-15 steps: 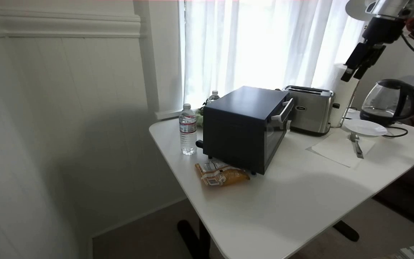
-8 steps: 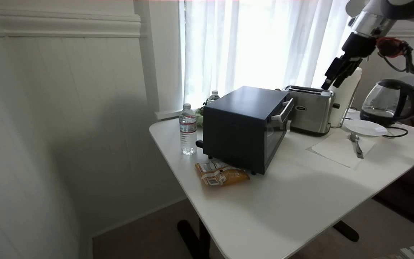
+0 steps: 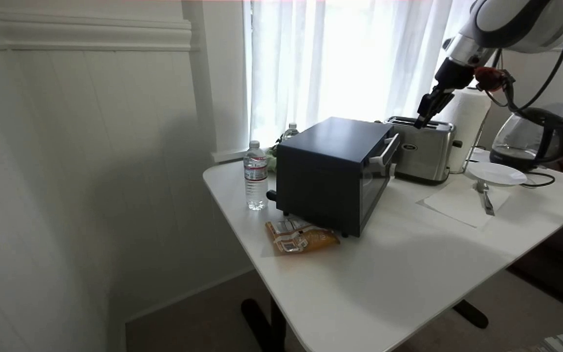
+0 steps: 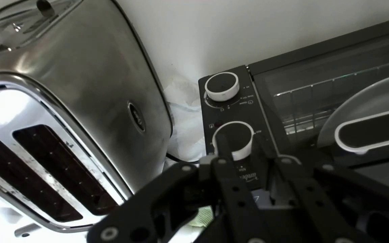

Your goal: Turn the top knob on the toaster oven to the right

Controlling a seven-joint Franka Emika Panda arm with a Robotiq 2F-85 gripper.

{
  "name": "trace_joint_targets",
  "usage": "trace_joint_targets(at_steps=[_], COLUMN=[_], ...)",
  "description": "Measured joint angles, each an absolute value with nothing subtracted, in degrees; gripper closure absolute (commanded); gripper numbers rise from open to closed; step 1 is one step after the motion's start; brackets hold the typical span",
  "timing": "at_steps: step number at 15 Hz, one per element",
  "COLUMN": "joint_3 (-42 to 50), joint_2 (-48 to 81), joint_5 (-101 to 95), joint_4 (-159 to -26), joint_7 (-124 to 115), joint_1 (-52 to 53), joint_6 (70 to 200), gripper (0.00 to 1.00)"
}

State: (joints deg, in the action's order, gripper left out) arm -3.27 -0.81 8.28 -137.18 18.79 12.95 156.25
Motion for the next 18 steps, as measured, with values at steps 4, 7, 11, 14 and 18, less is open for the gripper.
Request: trace_joint_targets(at_steps=[4,7,11,14,18], joint_3=[-5.0,-6.3,-8.2,-9.9,-12.1], joint_2=[3.7,6.2,8.3,9.6,10.8], joint_5=[9.5,9.4,9.6,9.8,10.2], joint_4=[-134.0,-132.3,-130.9,-130.5,-130.1], joint_7=[24.1,26.8,29.8,31.3,32.3], joint_1=[11.8,10.0,7.2,5.4,3.9], joint_6=[157.0,157.3,158.4,159.5,160.0], gripper=[1.0,1.0,1.0,1.0,1.0])
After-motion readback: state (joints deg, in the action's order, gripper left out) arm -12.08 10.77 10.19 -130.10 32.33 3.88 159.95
